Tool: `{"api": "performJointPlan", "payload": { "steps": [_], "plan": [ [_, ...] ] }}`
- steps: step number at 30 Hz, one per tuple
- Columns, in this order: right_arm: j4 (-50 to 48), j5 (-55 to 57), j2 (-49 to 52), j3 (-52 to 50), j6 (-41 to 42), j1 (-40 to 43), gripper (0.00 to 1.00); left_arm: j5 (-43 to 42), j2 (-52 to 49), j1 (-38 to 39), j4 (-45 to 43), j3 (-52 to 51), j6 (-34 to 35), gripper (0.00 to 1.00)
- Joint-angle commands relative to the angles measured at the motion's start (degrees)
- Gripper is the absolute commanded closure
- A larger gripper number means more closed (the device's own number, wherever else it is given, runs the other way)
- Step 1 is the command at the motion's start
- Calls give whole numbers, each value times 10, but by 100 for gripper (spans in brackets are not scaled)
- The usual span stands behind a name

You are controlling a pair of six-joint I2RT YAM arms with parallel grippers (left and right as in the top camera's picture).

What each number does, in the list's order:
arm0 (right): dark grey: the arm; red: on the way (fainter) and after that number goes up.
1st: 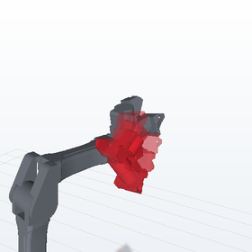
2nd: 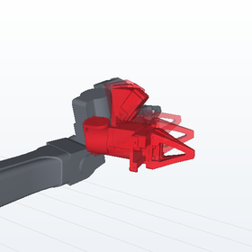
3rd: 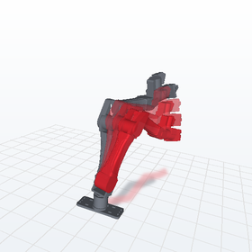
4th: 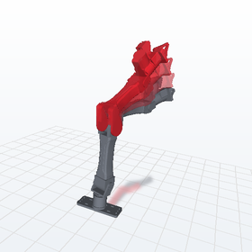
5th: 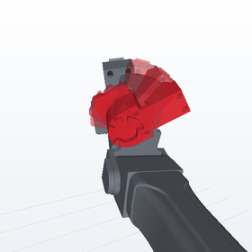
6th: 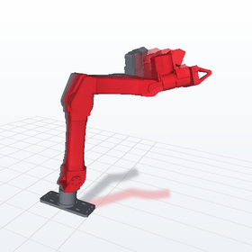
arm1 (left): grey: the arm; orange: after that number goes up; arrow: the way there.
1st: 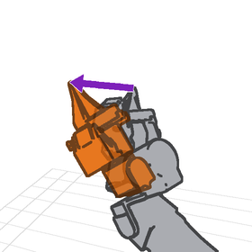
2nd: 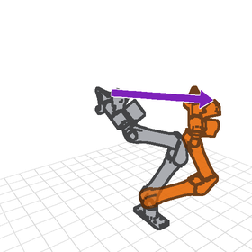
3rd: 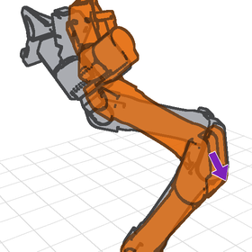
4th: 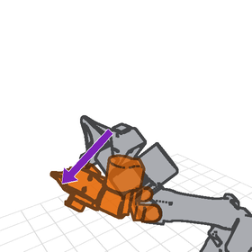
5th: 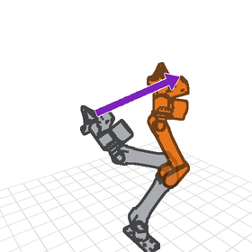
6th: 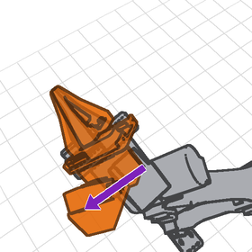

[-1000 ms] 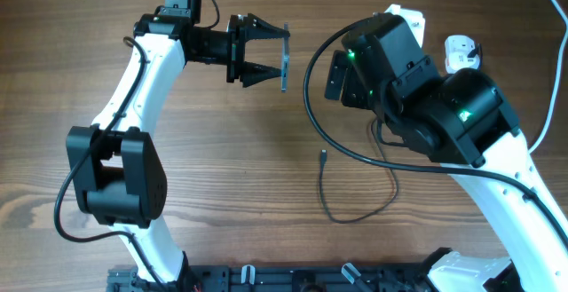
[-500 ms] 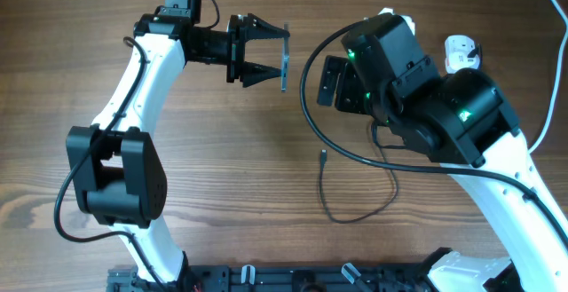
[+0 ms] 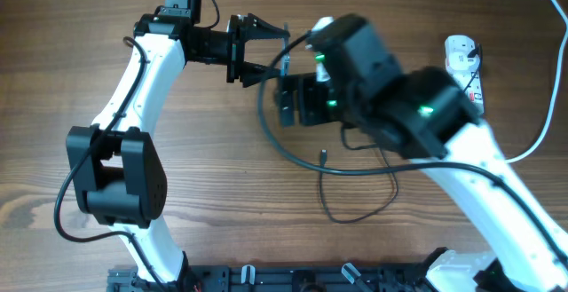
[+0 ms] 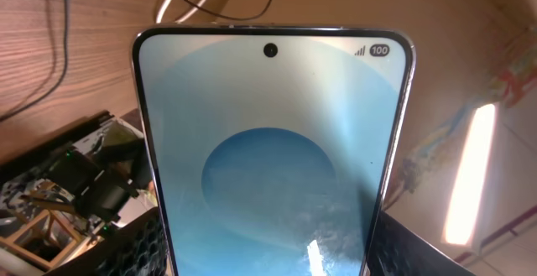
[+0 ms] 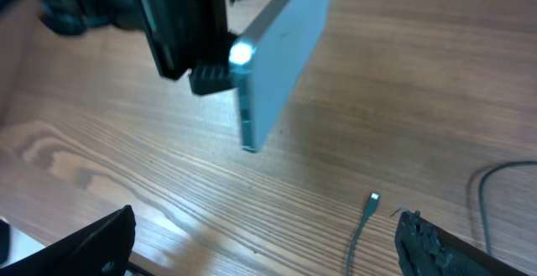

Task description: Plug charger to phone and switch on socket

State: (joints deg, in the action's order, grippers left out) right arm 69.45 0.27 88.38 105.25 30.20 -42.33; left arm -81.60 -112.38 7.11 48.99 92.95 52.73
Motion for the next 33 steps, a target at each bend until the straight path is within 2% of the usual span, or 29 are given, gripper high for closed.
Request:
{"api": "performJointPlan", "payload": {
  "steps": [1,6,9,11,13,16,18,30,33],
  "plan": [
    [-15,45,40,12,15,-26,1,1,22,-2,-2,1,3,30],
    [-38,95,68,12,50,-32,2,7,22,-2,-2,1,3,30],
    [-52,120,87,11,65,-32,13,7,22,-2,-2,1,5,30],
    [-70,128,99,11,76,-32,26,8,22,-2,-2,1,13,30],
    [-88,153,101,11,90,-32,32,18,22,-2,-2,1,34,30],
    [-105,175,101,11,90,-32,34,18,22,-2,-2,1,37,30],
    [-109,178,101,11,90,-32,44,18,22,-2,-2,1,52,29],
    [-120,178,108,11,90,-32,47,15,22,-1,-2,1,78,30],
    [-120,182,108,11,90,-32,51,11,22,-1,-2,1,78,30]
  ]
}}
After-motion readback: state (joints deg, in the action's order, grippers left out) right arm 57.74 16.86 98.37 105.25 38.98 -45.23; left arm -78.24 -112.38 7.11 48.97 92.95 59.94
